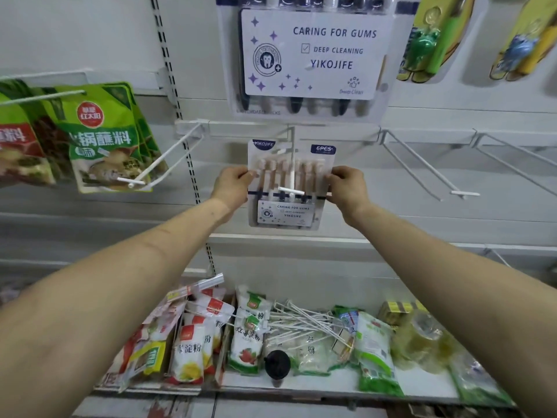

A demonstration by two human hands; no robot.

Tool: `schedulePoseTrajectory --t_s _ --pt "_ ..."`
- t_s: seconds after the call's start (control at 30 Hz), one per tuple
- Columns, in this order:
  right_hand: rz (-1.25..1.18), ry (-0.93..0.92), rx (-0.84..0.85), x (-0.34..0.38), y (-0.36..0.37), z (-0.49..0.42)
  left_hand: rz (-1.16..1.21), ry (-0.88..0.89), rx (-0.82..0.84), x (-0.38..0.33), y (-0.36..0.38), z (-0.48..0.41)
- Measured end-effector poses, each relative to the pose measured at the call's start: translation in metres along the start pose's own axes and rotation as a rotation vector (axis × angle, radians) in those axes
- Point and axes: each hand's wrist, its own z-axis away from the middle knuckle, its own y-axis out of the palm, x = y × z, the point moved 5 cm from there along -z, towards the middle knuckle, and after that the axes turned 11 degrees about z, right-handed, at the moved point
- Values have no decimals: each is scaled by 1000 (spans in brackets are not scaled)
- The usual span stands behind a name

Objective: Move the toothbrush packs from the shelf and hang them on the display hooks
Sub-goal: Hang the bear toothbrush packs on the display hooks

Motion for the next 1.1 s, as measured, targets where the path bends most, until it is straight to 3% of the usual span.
schedulePoseTrajectory --t_s 0.27,0.5,0.63,0.7,0.9,1.1 --pt "-6 7 -34 27 -5 11 69 -48 -1 11 6 -31" --pt "65 1 -90 35 -9 20 19 17 -16 21 8 -34" --pt "311 -65 -123 42 -20 61 -365 -52 -171 33 -2 -10" --pt "413 -100 -83 43 -20 90 -570 -80 -140 33 3 15" --pt "785 -288 64 42 -30 184 -855 265 139 11 57 109" --pt "1055 -303 -23 13 -92 245 -1032 531 309 -18 152 187"
